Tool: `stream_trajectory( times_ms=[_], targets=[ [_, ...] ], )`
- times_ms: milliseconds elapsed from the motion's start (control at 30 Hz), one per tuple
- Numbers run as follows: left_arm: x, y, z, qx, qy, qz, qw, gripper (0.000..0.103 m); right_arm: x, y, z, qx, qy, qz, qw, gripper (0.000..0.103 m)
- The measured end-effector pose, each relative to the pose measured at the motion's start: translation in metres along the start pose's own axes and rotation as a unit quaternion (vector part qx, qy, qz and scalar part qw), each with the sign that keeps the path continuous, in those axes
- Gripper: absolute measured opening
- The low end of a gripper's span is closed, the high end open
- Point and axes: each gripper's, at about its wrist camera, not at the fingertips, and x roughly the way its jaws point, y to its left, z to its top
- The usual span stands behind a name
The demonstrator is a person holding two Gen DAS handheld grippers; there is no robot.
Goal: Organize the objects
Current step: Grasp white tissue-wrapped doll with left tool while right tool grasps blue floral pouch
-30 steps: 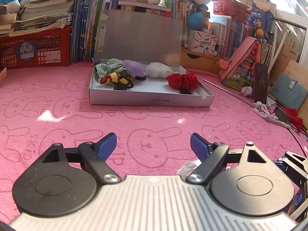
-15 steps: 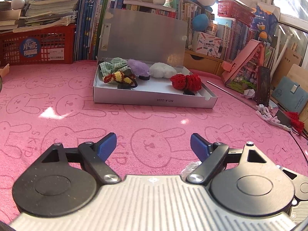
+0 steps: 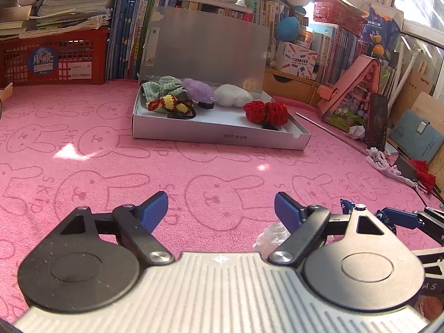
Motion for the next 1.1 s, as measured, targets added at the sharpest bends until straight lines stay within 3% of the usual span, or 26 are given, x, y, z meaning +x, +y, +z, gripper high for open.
stream_trajectory(
  times_ms=[133, 367, 800, 1100],
  targets=[
    [0.004, -0.012, -0.009, 0.013, 0.012, -0.018, 0.9997, 0.087, 0.001, -0.018, -0.004, 0.040, 0.000, -0.017, 0.999, 0.078],
    [0.014, -0.039, -0.023, 0.052, 0.026, -0.030, 0.9979, 0.087, 0.006, -0.018, -0.012, 0.043, -0.007, -0.034, 0.998, 0.091],
    [0.022, -0.052, -0.031, 0.084, 0.021, -0.010, 0.9962, 0.085, 0.019, -0.022, -0.023, 0.066, 0.019, -0.036, 0.997, 0.095],
    [0.026, -0.060, -0.029, 0.080, 0.025, -0.007, 0.9965, 0.085, 0.018, -0.026, -0.021, 0.072, 0.011, -0.050, 0.996, 0.095]
  ],
)
